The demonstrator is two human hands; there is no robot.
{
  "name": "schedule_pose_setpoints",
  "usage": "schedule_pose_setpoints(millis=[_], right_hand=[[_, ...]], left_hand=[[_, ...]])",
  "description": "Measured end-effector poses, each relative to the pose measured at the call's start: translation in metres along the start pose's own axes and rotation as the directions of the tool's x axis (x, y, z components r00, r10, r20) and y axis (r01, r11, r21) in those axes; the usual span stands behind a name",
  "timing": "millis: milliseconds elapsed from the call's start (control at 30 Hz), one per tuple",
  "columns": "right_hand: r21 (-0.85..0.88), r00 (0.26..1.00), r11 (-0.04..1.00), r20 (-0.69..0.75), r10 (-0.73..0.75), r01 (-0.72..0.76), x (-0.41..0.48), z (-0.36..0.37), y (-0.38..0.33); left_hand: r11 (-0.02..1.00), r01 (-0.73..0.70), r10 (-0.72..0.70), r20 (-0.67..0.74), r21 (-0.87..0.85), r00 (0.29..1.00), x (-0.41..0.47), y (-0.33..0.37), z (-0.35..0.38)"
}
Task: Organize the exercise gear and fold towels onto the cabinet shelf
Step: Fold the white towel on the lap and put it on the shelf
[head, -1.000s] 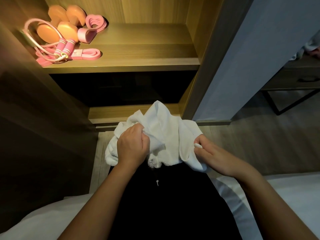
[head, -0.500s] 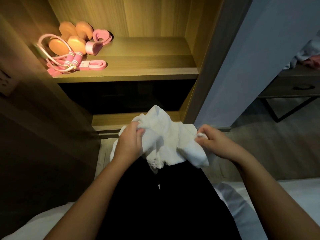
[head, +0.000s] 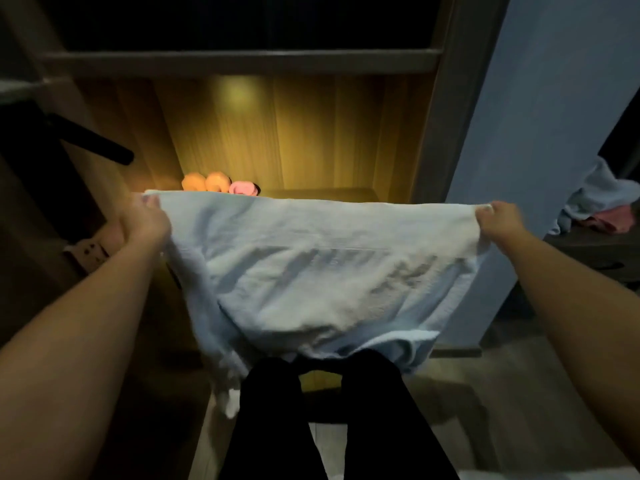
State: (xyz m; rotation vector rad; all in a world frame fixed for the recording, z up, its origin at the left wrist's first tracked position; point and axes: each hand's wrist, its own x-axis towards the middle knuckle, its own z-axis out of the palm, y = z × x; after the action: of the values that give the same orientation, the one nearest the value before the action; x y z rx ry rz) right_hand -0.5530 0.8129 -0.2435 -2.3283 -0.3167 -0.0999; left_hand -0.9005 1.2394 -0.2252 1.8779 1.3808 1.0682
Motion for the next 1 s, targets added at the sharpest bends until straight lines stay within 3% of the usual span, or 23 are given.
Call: schedule_pose_setpoints(millis=[100,300,400,533,633,733,833,933,1000], right_hand=[[0.007,0.995,1.0,-0.096,0.01,-0.009,0.018,-0.018,0.008],[-0.019,0.992,1.0,-0.128,0.006,-0.009,0.026,-0.035,0.007],[0.081,0.987,0.996,-0.162,-0.024,0.038,0.023,-0.035,0.0],[0.329,0.958,0.9,-0.124,-0.259,0.286,0.0,-0.018,-0.049],[0.41,0.937,0.849,-0.039,-0.348,0.332,-0.027,0.004,-0.09],[0.439,0.874,0.802,0.073,-0.481,0.405,-0.056,0.019,-0.12],[0.471,0.765,0.728,0.156,-0.625,0.499,-0.086,0.028,-0.142],[0.531,0.694,0.654,0.16,-0.702,0.539,-0.107,0.031,-0.151],[0.571,0.669,0.619,0.157,-0.727,0.539,-0.116,0.032,-0.152]], left_hand=[[1.0,-0.011,0.011,-0.082,0.004,0.997,0.017,0.003,-0.018],[0.995,-0.038,0.024,-0.14,-0.096,0.99,0.017,0.024,-0.015],[0.989,-0.041,0.02,-0.149,-0.14,0.989,0.017,0.034,-0.013],[0.983,-0.123,0.116,-0.055,-0.139,0.992,0.005,0.06,-0.002],[0.946,-0.273,0.29,0.084,-0.175,0.953,-0.02,0.086,0.014],[0.87,-0.427,0.489,0.328,-0.246,0.808,-0.057,0.109,0.028],[0.786,-0.562,0.594,0.571,-0.26,0.567,-0.096,0.122,0.038],[0.671,-0.631,0.682,0.656,-0.388,0.322,-0.127,0.132,0.041],[0.65,-0.597,0.704,0.669,-0.47,0.239,-0.141,0.135,0.046]])
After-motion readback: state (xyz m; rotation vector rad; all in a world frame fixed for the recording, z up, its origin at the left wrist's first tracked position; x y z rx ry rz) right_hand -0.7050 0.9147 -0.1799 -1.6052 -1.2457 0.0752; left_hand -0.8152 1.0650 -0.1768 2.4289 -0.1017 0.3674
